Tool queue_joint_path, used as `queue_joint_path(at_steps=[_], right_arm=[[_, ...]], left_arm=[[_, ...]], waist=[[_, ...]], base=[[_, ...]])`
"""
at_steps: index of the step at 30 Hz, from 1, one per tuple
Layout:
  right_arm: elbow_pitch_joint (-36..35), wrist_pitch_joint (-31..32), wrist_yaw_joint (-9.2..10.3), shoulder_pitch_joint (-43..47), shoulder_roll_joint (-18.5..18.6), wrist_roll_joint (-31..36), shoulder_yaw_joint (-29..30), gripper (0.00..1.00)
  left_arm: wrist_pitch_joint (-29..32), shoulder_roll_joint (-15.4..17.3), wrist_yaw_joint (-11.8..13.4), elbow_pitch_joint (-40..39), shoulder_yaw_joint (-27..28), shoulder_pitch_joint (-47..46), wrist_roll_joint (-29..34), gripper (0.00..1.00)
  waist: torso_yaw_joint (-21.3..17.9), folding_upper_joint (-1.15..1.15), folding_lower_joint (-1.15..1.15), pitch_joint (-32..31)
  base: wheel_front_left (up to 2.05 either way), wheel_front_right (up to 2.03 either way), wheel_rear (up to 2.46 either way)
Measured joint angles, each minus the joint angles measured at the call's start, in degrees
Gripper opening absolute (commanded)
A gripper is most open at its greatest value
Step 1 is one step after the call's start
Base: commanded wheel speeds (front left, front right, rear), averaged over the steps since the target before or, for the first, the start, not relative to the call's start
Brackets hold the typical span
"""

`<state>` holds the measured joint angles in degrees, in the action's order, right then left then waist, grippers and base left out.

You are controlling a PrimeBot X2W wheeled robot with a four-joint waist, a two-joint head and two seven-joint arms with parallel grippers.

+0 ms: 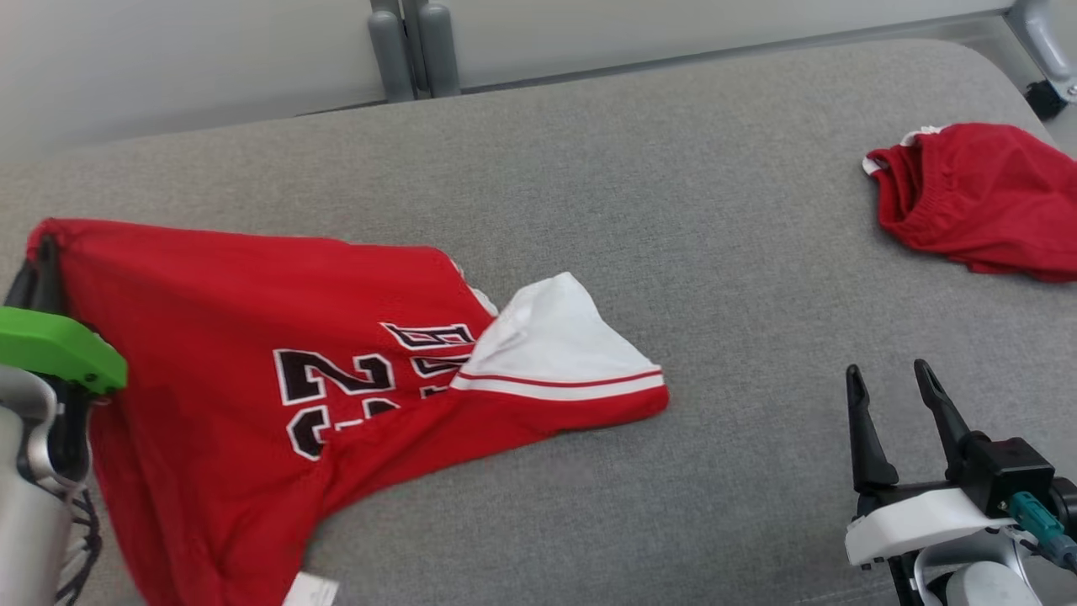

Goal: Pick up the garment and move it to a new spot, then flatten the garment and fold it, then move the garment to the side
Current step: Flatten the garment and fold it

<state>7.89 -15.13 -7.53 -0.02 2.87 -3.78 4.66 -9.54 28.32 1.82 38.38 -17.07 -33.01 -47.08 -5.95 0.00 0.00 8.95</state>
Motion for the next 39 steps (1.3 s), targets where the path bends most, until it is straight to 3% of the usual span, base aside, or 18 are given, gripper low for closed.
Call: queue_joint_path(at_steps=[3, 4, 7, 8, 9, 16, 21, 25, 33, 39], right_arm=[[-0.1, 0.0, 0.00, -0.2, 0.0, -0.1, 0.3, 1.00], [-0.1, 0.0, 0.00, -0.3, 0.0, -0.1, 0.4, 1.00], [-0.1, 0.0, 0.00, -0.5, 0.0, -0.3, 0.5, 1.00], [0.1, 0.0, 0.00, -0.6, 0.0, -0.5, 0.5, 1.00], [0.2, 0.0, 0.00, -0.7, 0.0, -0.6, 0.5, 1.00], [1.0, 0.0, 0.00, -0.9, 0.0, -1.3, 0.2, 1.00], [1.4, 0.0, 0.00, 0.3, 0.0, -1.9, 0.7, 1.00], [1.6, 0.0, 0.00, 1.8, 0.0, -2.2, 1.0, 1.00], [0.9, 0.0, 0.00, 2.0, 0.0, -2.1, 0.0, 1.00], [0.7, 0.0, 0.00, 1.5, 0.0, -1.6, -0.5, 1.00]], left_arm=[[-1.8, 1.3, -1.2, 3.7, 0.7, -2.8, 0.4, 0.02], [-2.5, 1.5, -1.7, 4.5, 1.0, -3.4, 0.4, 0.37], [-4.3, 1.8, -3.0, 7.2, 2.0, -5.4, 1.0, 0.45], [-4.7, 1.7, -3.3, 7.9, 2.3, -5.8, 0.9, 0.89], [-4.7, 1.7, -3.4, 8.9, 1.9, -6.1, 1.5, 1.00], [-5.2, 1.3, -2.8, 15.0, 1.2, -6.0, 2.6, 1.00], [-5.3, 0.6, -1.9, 13.0, 0.6, -4.8, 4.3, 1.00], [-5.0, -4.4, -3.2, 7.2, -3.1, -2.9, 5.4, 1.00], [3.7, -14.8, -3.3, -4.8, -13.1, 1.1, 7.8, 1.00], [10.2, -18.9, -3.4, -4.8, -18.3, 1.1, 8.5, 1.00]], waist=[[-0.9, 0.00, 0.00, 1.6], [-1.1, 0.00, 0.00, 2.0], [-1.8, 0.00, 0.00, 3.2], [-1.9, 0.00, 0.00, 3.5], [-2.0, 0.00, 0.00, 3.6], [-1.0, 0.00, 0.00, 2.1], [0.0, 0.00, 0.00, -0.4], [1.0, 0.00, 0.00, -2.4], [1.5, 0.00, 0.00, -4.2], [-0.1, 0.00, 0.00, -2.7]], base=[[0.00, 0.00, 0.00], [0.00, 0.00, 0.00], [0.00, 0.00, 0.00], [0.00, 0.00, 0.00], [0.00, 0.00, 0.00], [0.00, 0.00, 0.00], [0.00, 0.00, 0.00], [0.00, 0.00, 0.00], [0.00, 0.00, 0.00], [0.00, 0.00, 0.00]])
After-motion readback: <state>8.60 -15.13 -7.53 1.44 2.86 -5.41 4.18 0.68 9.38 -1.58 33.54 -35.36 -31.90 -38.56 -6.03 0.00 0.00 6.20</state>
